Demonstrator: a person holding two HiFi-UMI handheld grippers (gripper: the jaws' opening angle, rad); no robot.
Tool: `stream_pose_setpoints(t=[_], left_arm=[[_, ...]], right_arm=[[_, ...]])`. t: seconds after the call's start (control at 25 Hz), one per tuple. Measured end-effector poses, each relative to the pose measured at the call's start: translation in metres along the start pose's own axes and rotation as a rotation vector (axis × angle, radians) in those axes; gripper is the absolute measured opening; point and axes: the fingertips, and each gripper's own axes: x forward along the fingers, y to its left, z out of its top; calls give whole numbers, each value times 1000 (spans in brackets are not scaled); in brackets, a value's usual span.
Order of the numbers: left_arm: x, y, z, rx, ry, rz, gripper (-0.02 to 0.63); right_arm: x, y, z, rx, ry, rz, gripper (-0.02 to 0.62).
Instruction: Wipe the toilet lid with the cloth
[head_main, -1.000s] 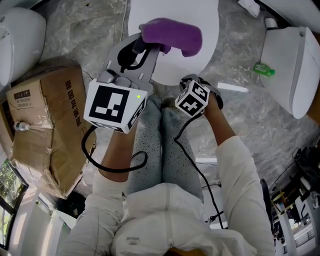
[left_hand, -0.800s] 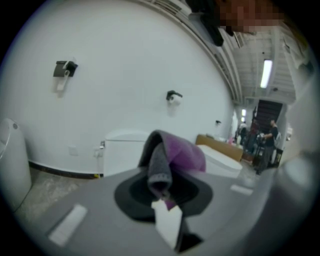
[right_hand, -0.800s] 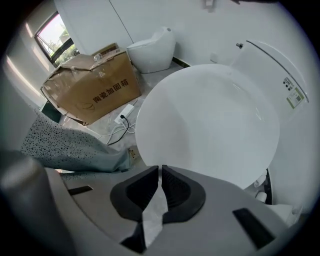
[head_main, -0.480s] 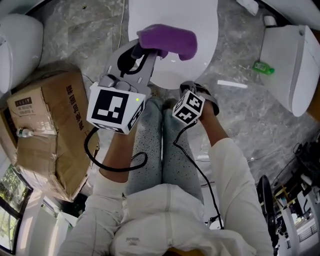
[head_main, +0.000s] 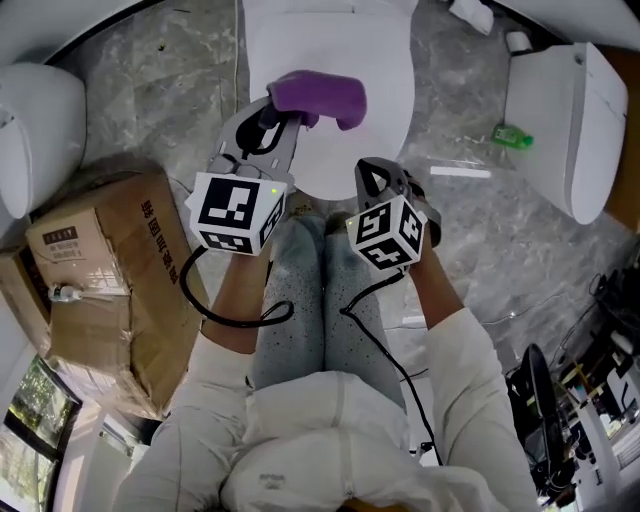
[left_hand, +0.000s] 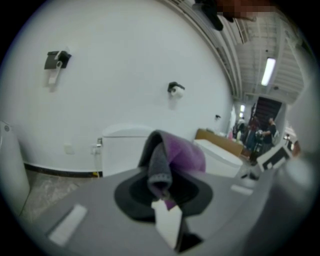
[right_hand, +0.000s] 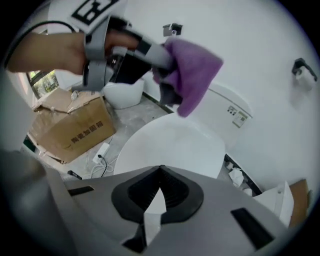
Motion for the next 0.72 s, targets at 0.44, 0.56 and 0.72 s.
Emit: stream_pose_setpoints(t=[0.44, 0.56, 0.72], left_arm=[[65, 36, -52, -42, 111, 110, 51], [91, 44, -67, -38, 156, 140, 51], [119, 75, -82, -11, 208, 236, 51]], right_arm=[[-37, -63, 41, 67, -140, -93, 14], [-34, -81, 44, 92, -148, -85, 14], [-30, -105, 55, 130, -181, -77, 14]])
